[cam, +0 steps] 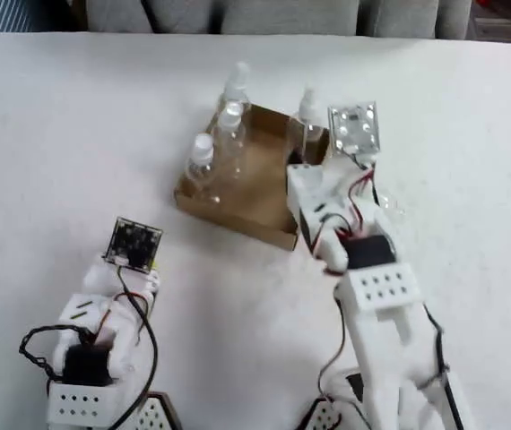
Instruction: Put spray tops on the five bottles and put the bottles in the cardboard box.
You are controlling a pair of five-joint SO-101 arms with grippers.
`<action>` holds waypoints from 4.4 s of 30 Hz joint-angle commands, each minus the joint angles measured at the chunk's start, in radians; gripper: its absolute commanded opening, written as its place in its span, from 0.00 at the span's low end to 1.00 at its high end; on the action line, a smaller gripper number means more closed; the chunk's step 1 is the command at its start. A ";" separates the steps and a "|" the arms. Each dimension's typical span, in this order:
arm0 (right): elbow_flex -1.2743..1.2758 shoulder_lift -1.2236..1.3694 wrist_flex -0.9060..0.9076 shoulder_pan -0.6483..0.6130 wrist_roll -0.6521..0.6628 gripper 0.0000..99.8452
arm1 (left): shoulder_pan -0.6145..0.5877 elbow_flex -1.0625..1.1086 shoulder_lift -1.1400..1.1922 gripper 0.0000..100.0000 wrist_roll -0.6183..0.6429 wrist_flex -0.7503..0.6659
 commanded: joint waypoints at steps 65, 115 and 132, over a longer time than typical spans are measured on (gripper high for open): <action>-0.574 0.595 0.823 0.275 0.713 0.35 | -0.211 -0.463 1.118 0.02 0.041 -0.371; -1.186 1.234 0.940 0.189 0.956 0.11 | -0.211 -0.462 1.121 0.02 0.037 -0.376; -1.189 1.159 1.030 0.125 0.965 0.11 | -0.217 -0.462 1.121 0.02 0.037 -0.376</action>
